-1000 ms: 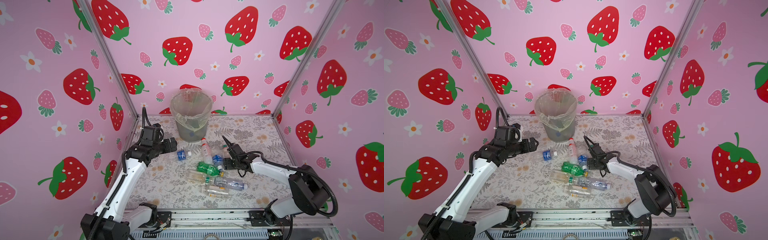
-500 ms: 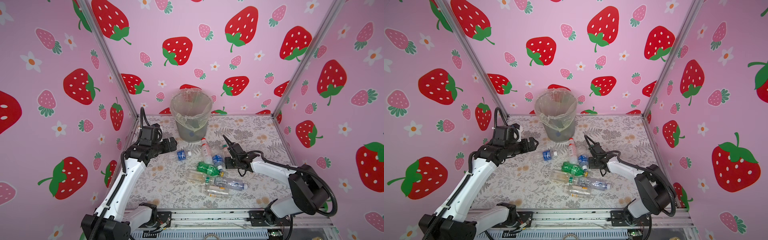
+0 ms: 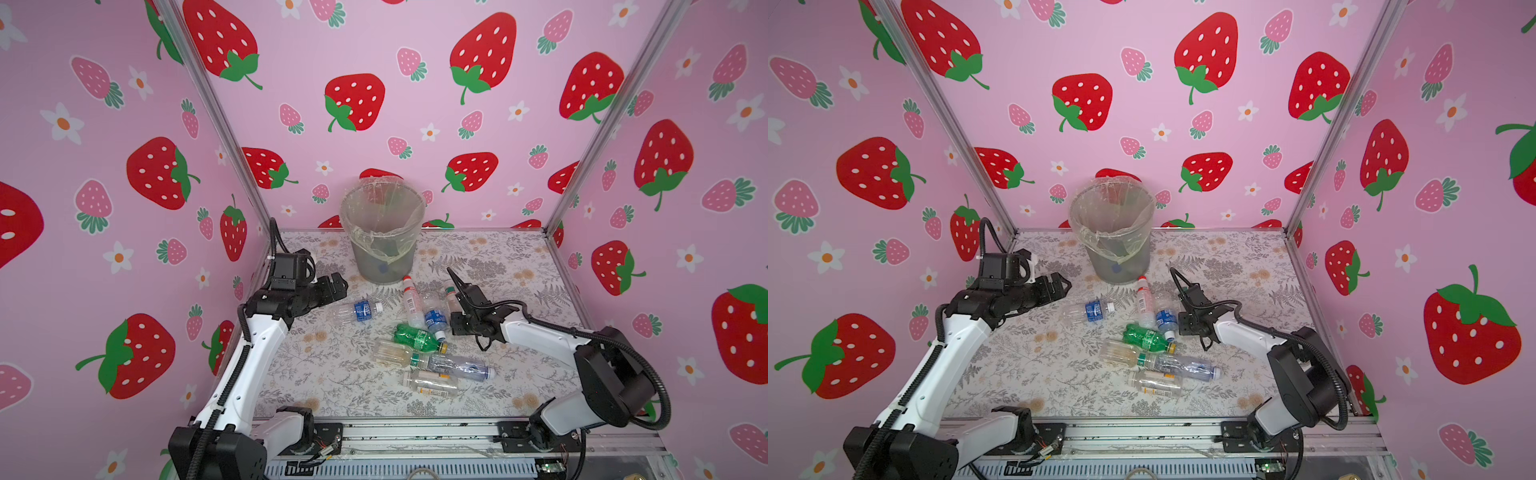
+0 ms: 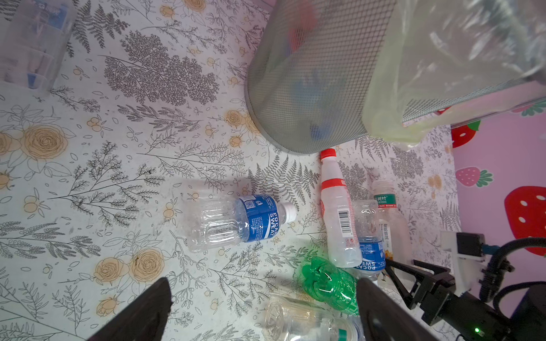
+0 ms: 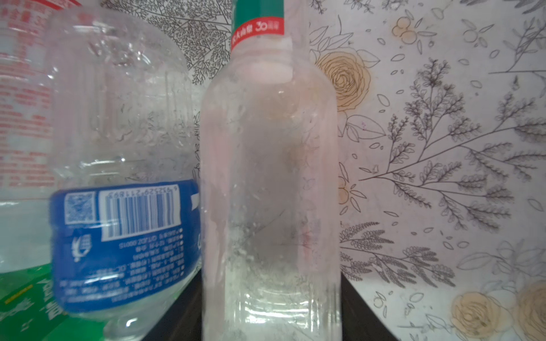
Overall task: Throw the plastic bottles in the bin
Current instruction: 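Lift the green-capped bottle with the right gripper toward the wastebasket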
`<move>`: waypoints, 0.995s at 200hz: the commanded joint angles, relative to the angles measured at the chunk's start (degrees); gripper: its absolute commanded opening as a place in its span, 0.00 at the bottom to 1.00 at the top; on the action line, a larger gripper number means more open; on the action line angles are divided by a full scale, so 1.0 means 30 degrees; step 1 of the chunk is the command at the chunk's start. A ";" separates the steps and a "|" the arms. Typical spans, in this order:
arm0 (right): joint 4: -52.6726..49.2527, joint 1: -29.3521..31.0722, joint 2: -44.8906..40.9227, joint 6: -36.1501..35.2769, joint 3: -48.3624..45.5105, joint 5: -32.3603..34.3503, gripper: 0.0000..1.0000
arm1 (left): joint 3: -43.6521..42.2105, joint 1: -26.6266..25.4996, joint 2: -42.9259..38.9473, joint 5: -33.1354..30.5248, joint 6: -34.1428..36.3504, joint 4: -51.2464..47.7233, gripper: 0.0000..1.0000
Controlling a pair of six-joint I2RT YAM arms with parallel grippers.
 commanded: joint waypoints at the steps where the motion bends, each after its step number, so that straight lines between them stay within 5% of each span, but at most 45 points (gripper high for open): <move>1: -0.0120 -0.0099 -0.0256 0.0334 0.0804 0.0782 0.54 | -0.0249 0.0398 -0.0090 0.0590 -0.0209 0.0187 0.99; 199: 0.0863 -0.0103 -0.4597 -0.1642 0.4646 0.0470 0.52 | -0.0328 0.0634 0.0141 0.0592 -0.0332 0.0174 0.99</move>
